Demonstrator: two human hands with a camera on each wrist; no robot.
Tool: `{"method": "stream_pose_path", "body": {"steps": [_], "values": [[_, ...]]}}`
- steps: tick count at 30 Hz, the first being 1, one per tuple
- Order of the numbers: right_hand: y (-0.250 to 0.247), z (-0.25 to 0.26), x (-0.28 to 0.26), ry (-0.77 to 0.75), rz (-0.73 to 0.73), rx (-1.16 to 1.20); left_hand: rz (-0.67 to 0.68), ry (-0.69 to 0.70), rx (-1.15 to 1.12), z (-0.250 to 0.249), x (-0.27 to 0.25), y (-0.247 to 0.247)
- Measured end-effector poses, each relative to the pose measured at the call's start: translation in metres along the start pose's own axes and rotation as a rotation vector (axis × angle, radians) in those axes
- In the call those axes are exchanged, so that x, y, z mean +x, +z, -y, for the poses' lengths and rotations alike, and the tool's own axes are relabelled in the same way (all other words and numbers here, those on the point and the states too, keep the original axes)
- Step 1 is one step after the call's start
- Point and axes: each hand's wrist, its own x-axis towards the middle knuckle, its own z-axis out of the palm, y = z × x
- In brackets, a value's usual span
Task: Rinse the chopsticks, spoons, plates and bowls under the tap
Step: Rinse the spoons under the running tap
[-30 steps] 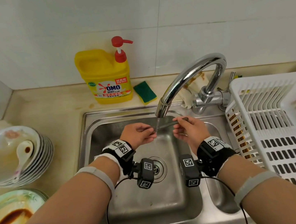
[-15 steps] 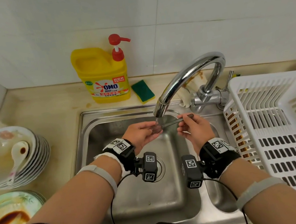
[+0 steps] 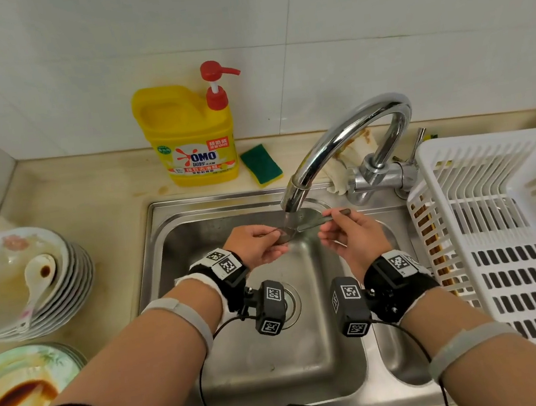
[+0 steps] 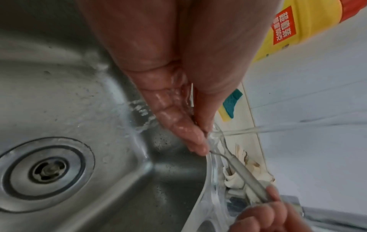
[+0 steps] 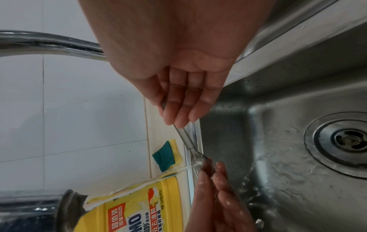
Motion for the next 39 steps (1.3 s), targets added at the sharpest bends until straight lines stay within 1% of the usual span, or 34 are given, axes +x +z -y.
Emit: {"method": "stream_pose_path", "body": {"steps": [3, 6, 9, 11, 15, 18, 23, 29, 35, 39], "values": [[0.000, 0.000, 0.000, 0.004, -0.010, -0.005, 0.052, -0.010, -0.117, 0.002, -0.001, -0.002], [0.000, 0.001, 0.000, 0.012, -0.002, -0.040, 0.082, -0.004, -0.169, 0.001, -0.003, -0.003], [-0.001, 0.002, -0.003, 0.025, 0.032, -0.078, 0.046, 0.023, -0.193, 0.001, 0.000, -0.001], [-0.002, 0.001, -0.004, 0.021, 0.047, -0.103, 0.021, 0.037, -0.149, 0.000, 0.002, 0.001], [-0.003, -0.002, -0.004, 0.016, 0.041, -0.110, 0.036, 0.007, -0.123, -0.002, 0.003, 0.000], [-0.004, -0.002, -0.001, 0.021, 0.021, -0.085, 0.071, -0.008, -0.159, -0.003, 0.000, -0.003], [-0.002, -0.004, 0.001, 0.037, 0.005, -0.086, 0.082, 0.055, -0.315, -0.001, -0.003, -0.008], [0.006, -0.011, 0.006, 0.066, -0.038, -0.095, 0.031, 0.075, -0.327, 0.000, -0.008, -0.019], [0.019, -0.018, 0.006, 0.066, 0.030, -0.113, -0.066, 0.080, -0.324, 0.002, -0.015, -0.038], [0.030, -0.022, 0.006, 0.096, 0.091, -0.123, -0.147, 0.084, -0.339, 0.003, -0.019, -0.051]]}}
